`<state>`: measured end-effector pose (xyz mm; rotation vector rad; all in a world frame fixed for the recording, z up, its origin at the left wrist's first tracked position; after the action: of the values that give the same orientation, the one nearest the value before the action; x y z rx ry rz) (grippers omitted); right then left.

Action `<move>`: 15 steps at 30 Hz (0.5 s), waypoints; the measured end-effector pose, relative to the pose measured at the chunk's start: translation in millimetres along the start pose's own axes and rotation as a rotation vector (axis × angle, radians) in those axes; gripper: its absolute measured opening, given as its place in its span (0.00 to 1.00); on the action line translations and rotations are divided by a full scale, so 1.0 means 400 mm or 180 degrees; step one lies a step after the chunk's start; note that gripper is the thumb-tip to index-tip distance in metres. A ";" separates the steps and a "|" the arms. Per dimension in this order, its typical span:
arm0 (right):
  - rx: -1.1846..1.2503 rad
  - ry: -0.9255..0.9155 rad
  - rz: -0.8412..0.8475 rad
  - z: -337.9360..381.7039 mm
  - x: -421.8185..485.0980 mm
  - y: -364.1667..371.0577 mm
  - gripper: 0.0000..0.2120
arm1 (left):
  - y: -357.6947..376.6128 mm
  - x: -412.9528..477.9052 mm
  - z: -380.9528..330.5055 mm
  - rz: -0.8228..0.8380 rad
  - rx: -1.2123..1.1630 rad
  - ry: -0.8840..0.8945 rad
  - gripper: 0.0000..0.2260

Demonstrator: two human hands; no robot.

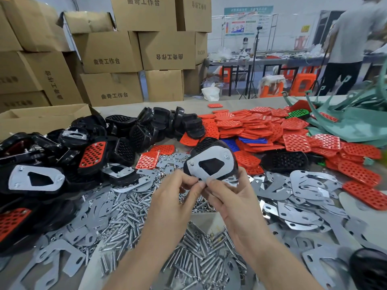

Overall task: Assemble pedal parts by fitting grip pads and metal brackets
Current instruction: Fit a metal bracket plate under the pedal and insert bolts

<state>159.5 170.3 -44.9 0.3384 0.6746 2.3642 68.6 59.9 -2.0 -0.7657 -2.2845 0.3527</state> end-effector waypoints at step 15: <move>0.0053 0.0035 -0.0237 -0.001 -0.010 -0.003 0.17 | 0.015 0.008 -0.044 0.0118 0.0247 0.0507 0.07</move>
<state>162.8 168.2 -46.2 0.3026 0.7003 2.2925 81.4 67.2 9.8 -0.7696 -2.0980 0.3813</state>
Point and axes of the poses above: each hand's wrist, its own x-axis towards the middle knuckle, its own y-axis out of the palm, z = x × y, the point moved 10 cm from there along x, towards the middle knuckle, and after that the axes turned 3 degrees about z, right-handed, at the moved point
